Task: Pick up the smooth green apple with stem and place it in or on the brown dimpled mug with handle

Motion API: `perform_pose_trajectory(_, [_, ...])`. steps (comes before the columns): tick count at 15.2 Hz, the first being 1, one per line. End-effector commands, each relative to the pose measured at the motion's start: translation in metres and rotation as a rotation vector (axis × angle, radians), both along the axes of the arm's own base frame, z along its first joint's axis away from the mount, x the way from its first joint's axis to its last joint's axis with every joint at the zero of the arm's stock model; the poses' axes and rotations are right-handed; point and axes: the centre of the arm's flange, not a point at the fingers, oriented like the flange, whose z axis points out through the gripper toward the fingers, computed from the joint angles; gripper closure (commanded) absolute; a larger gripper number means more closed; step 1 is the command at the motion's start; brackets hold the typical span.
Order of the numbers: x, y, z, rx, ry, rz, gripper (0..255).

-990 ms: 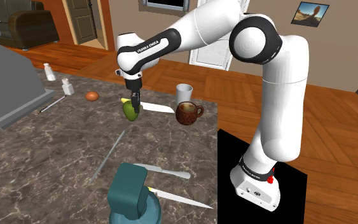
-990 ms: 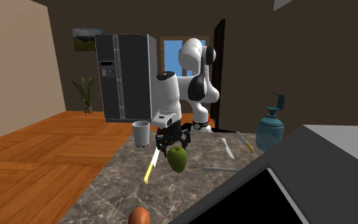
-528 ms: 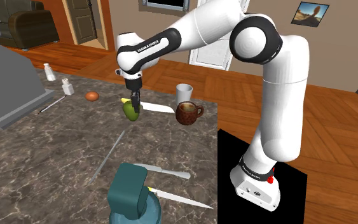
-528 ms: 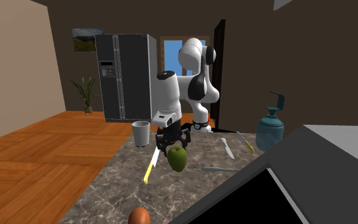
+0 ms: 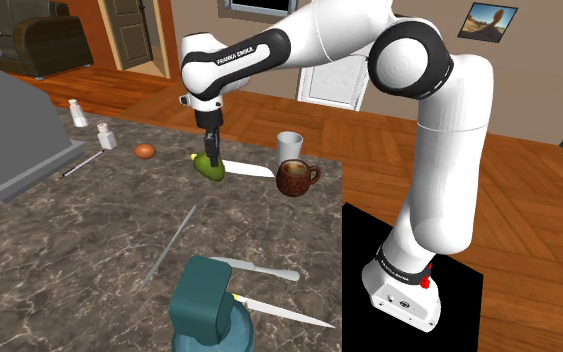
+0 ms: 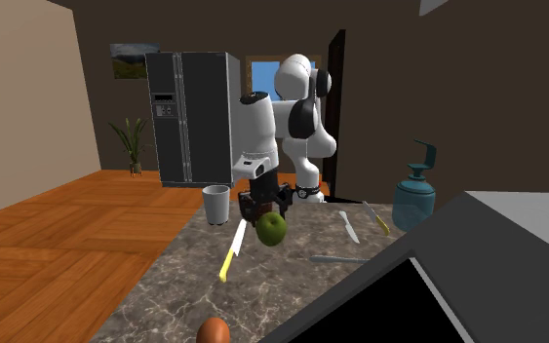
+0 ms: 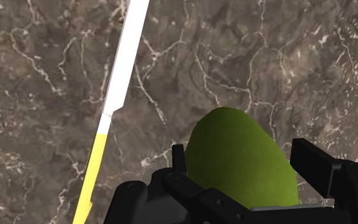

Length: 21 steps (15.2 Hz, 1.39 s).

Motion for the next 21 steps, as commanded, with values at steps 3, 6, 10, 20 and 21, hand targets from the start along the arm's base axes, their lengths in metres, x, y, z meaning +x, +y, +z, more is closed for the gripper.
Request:
perform_pose_trajectory(3, [0.000,0.000,0.021,0.000,0.000,0.000,255])
perform_pose_trajectory(6, [0.000,0.000,0.037,0.000,0.000,0.000,255])
perform_pose_trajectory(10, [0.000,0.000,0.058,0.000,0.000,0.000,255])
perform_pose_trajectory(20, [0.000,0.000,0.111,0.000,0.000,0.000,255])
perform_pose_trajectory(21, [0.000,0.000,0.116,0.000,0.000,0.000,255])
